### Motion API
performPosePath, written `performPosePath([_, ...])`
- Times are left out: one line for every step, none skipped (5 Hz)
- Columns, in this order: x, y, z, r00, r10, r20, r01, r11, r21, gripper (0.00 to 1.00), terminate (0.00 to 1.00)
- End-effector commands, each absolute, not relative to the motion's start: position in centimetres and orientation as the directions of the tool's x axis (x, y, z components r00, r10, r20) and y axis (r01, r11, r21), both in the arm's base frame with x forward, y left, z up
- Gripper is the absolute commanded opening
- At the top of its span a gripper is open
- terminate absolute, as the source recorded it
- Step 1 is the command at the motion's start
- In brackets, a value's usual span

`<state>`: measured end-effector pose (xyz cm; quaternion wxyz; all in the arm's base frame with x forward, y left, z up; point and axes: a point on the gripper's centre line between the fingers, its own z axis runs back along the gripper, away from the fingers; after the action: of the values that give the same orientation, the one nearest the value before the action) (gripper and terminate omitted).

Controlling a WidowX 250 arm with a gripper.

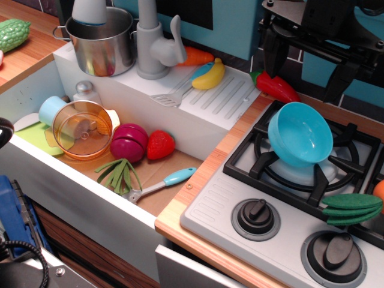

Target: Lift bowl

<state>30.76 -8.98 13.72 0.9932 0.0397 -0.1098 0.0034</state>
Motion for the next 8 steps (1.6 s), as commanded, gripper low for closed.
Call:
performPosePath([30.8, -9.0, 13.7, 0.976, -0.002, 0.218, -0.015, 0.997, 0.078, 1.0, 0.0])
performPosePath([31.4, -8.2, 11.9, 0.971, -0.01, 0.239, -0.012, 0.996, 0.09, 1.0, 0.0])
performPosePath([32.1, -7.5, 10.7, 0.968, -0.005, 0.25, -0.014, 0.997, 0.073, 1.0, 0.0])
performPosePath([34.2, -7.0, 10.0, 0.963, -0.004, 0.268, -0.009, 0.999, 0.047, 1.0, 0.0])
performPosePath([35.4, -6.3, 8.3, 0.955, -0.012, 0.296, 0.009, 1.0, 0.014, 1.0, 0.0])
performPosePath([35.7, -6.2, 6.5, 0.945, 0.01, 0.328, 0.0, 1.0, -0.029, 1.0, 0.0])
performPosePath([35.6, -6.5, 6.2, 0.943, 0.025, 0.332, -0.016, 0.999, -0.03, 0.0, 0.0])
performPosePath([34.9, -6.4, 6.3, 0.945, 0.026, 0.326, -0.013, 0.999, -0.044, 0.0, 0.0])
